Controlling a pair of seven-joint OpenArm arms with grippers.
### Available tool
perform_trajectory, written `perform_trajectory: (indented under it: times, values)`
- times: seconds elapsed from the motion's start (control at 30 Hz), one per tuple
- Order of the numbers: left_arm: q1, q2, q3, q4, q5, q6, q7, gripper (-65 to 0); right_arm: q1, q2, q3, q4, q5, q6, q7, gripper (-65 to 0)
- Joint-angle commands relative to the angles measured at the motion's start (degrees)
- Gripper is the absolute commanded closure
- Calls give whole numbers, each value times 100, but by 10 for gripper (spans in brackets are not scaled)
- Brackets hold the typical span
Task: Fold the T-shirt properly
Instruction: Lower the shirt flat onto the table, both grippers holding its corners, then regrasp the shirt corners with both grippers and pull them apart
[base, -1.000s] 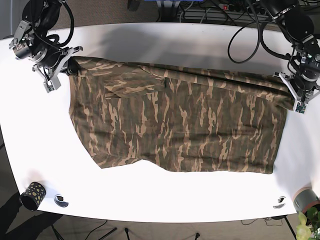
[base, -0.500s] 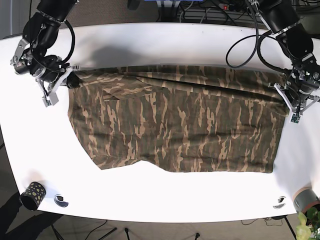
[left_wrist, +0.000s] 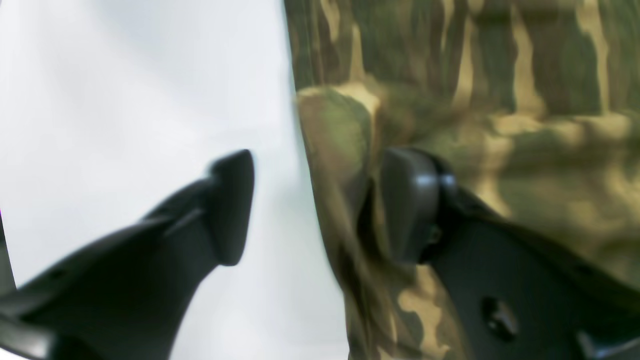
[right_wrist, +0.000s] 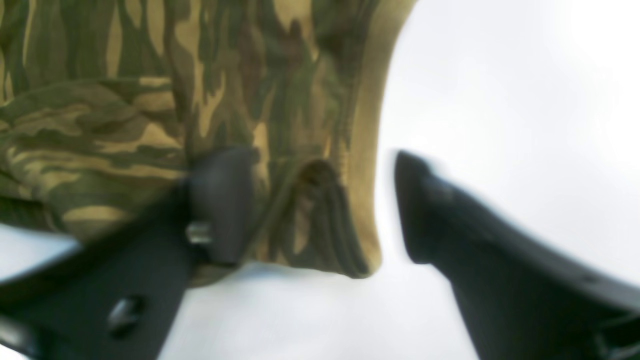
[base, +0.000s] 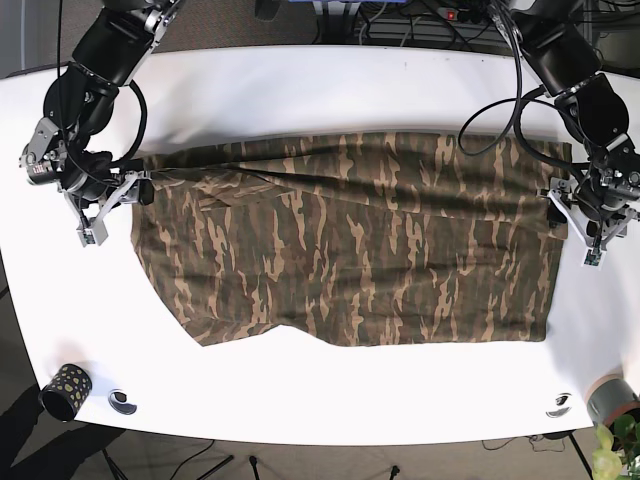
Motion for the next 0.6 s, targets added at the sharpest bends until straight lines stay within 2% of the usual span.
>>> perform_trajectory:
  times: [0.0, 0.23, 0.37, 0.5, 0.57]
  values:
    - [-131, -108, -4, 127, -77, 36, -88, -408, 90, 271, 54, 172, 69, 8, 60, -479]
    - [27, -108, -39, 522, -103, 36, -97, -408, -323, 499, 151, 814, 69, 8, 51, -482]
    - [510, -108, -22, 777, -349, 36, -97, -408, -666, 499, 274, 1227, 78, 8, -107, -482]
    - [888, -108, -13, 847, -569, 36, -97, -408, -991, 279, 283, 1666, 227, 8, -301, -480]
    - [1011, -100, -13, 847, -604, 36, -97, -407, -1237, 191, 265, 1798, 500, 8, -283, -480]
